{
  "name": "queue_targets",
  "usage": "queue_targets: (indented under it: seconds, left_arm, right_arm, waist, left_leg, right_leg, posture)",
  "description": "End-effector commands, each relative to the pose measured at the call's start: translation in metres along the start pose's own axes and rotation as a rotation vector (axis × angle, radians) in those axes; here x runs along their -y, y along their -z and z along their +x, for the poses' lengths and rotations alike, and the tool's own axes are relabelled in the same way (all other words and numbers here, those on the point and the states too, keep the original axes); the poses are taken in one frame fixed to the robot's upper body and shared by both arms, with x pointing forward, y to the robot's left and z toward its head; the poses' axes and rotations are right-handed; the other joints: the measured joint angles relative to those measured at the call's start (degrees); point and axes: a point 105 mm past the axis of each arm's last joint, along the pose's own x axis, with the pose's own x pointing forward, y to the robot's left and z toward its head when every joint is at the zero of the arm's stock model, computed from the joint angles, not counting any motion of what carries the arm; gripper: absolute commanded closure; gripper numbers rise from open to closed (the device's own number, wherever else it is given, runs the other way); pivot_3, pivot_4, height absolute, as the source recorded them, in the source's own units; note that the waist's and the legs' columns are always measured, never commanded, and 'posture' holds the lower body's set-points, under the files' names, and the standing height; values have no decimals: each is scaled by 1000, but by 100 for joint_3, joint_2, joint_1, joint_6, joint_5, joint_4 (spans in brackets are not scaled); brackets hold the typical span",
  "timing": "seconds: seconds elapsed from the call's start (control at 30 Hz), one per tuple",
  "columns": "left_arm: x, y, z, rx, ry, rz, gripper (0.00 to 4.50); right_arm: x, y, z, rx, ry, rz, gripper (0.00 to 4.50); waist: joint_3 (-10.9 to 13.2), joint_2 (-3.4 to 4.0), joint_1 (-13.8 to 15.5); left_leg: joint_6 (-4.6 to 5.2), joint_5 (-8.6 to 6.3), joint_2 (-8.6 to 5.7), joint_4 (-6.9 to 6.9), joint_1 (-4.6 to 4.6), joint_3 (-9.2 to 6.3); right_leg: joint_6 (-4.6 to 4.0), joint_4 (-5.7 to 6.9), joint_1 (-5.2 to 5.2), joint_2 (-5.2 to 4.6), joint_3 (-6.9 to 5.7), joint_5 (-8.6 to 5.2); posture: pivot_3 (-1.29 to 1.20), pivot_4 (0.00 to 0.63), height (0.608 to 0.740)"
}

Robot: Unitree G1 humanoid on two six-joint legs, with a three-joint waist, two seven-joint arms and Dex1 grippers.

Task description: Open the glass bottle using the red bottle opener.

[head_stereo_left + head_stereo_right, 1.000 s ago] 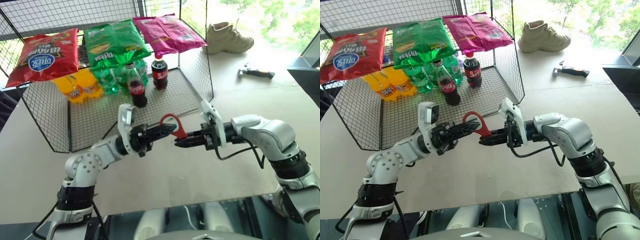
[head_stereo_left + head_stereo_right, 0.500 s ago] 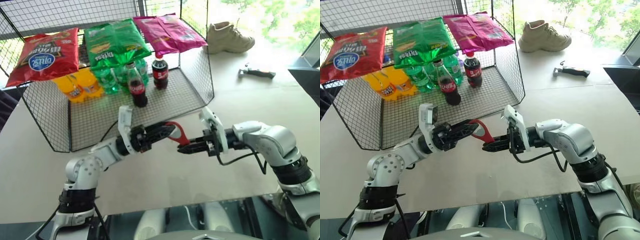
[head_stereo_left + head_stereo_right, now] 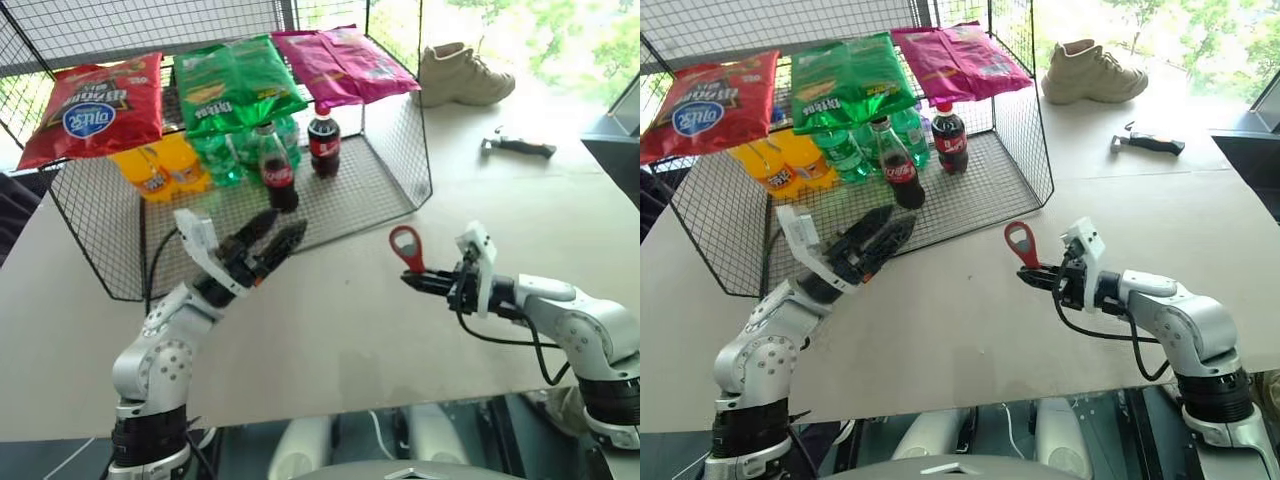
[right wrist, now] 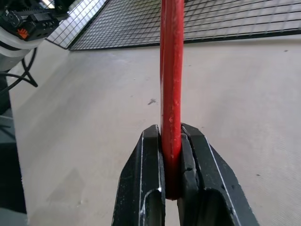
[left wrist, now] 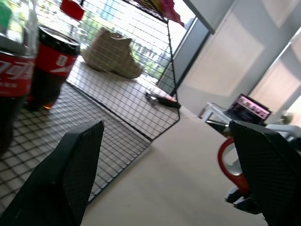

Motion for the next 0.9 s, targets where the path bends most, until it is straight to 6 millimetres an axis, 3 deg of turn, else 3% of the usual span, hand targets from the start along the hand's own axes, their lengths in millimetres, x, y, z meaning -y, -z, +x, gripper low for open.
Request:
queue_targets:
  seconds: [0.03,0.27,0.53,0.9]
  left_arm:
    - [-17,-12,6,50,-114,207,92]
    - [-49,-8,29,35,-281,504,92]
    - [-70,-4,59,51,-333,607,92]
    - [-86,6,88,29,-304,592,92]
  right_arm:
    - [2,-26,-6,118,45,-83,4500]
    - [19,-61,-4,284,169,-201,4500]
    - [20,-63,2,298,205,-260,4500]
    - [19,-63,2,322,236,-270,4500]
  waist:
    - [0,0,20]
    - [-1,-1,24]
    - [-1,-2,22]
    - [-1,-2,11]
  left_leg:
    - [0,0,-1,0,0,1]
    - [0,1,-3,6,0,2]
    - [0,1,-6,11,-12,-2]
    - [1,1,-8,30,-14,-3]
  right_leg:
    - [0,0,0,1,1,0]
    - [0,2,1,6,-2,2]
    - [0,3,-8,5,-6,2]
    - [2,16,-8,7,-9,3]
  posture:
    - [0,150,740]
    - [0,150,740]
    - [0,150,740]
    - [0,150,740]
